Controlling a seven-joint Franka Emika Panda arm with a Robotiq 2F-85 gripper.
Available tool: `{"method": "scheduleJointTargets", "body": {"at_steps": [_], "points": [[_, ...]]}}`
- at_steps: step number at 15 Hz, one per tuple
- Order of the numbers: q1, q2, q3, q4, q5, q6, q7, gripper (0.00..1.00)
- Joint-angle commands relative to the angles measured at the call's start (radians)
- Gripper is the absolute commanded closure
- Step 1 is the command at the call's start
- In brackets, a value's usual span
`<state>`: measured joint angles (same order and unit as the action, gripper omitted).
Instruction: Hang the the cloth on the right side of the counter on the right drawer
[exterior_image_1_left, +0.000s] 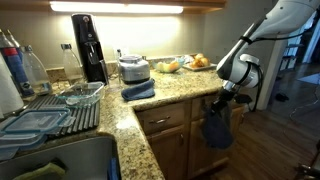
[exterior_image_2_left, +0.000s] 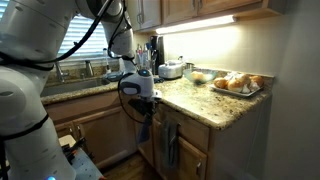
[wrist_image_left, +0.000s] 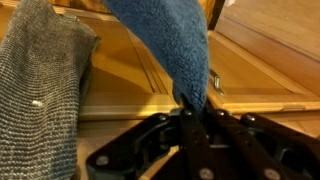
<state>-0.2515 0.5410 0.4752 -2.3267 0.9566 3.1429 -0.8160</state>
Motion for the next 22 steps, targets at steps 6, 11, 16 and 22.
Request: {"method": "scheduleJointTargets", "body": {"at_steps": [6,11,16,22], "points": [[-0.063,0.104,0.035,0.032,0.014,0.049,-0.031,0.95],[-0.053,0.131,0.043,0.049,-0.002,0.087,-0.035,0.58],[-0.027,0.064,0.025,-0.009,0.006,0.078,-0.008,0.26],[0.123,-0.106,-0.088,-0.154,-0.008,-0.01,0.053,0.0]]}}
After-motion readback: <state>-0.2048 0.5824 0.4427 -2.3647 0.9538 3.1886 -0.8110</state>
